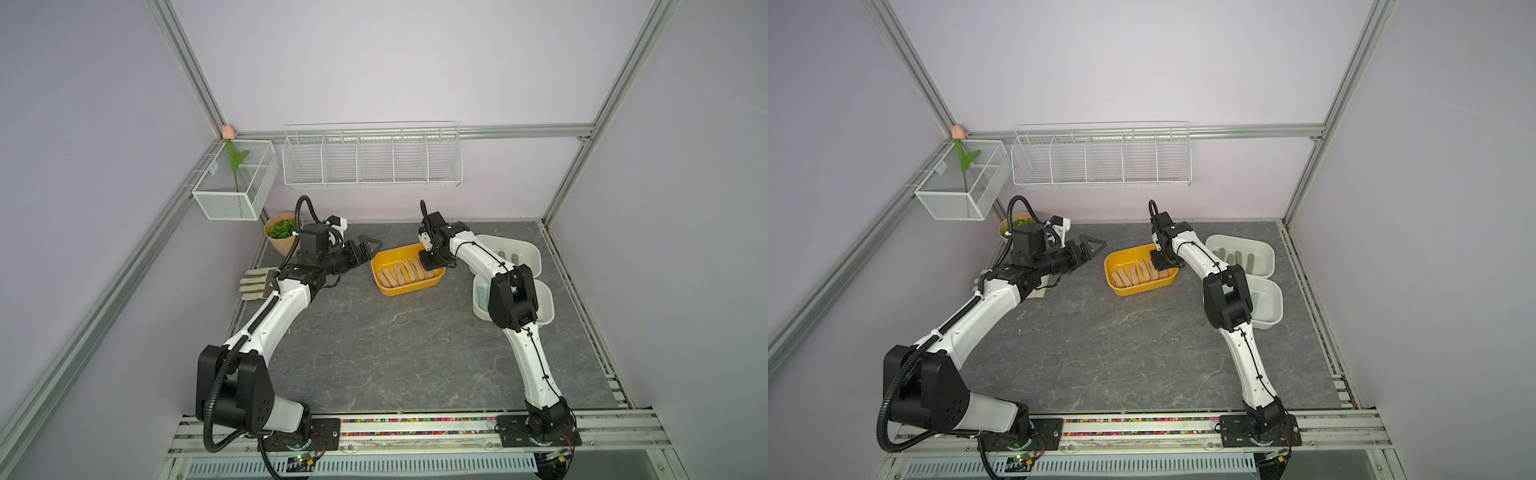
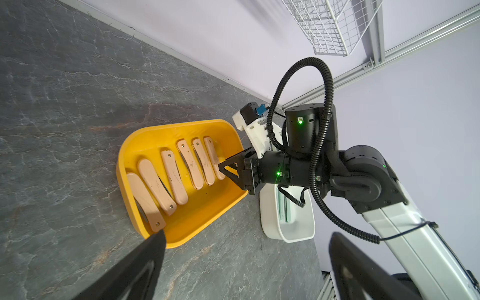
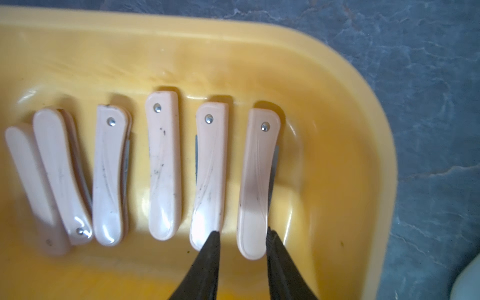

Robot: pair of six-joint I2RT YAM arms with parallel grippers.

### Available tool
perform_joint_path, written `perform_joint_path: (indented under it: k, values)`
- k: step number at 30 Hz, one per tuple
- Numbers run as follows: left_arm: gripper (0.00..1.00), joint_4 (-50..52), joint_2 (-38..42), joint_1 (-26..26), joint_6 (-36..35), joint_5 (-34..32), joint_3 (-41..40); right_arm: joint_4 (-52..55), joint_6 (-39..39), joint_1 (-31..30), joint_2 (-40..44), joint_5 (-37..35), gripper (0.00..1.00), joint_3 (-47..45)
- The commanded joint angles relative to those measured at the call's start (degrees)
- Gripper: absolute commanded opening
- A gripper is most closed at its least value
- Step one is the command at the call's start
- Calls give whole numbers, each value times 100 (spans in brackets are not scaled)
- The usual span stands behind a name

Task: Place the fruit knives into the storage box by color
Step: Place the fruit knife in the storage box, then reset both arms

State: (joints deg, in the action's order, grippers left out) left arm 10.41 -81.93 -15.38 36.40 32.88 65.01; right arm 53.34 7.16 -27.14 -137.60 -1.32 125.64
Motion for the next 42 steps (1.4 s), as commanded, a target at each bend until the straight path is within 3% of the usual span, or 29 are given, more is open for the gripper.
perform_joint_path:
  k: [1,14,20,34,42]
  values:
    - [99,395,313,35,3,140,111,105,308,-62,964,123,35,-342]
    - [99,738,1307,28,152,-207,-906,-427,1053,-135,2949,392,40,-2613]
    - [99,817,1355,26,91,-419,-1108,-541,1244,-142,3573,363,50,-3275]
    - [99,280,414,17,56,-544,-978,-1123,1395,-72,4525,176,84,-4728]
    - [99,205,-124,17,146,-1087,-654,-1207,1303,92,4388,215,93,-4871]
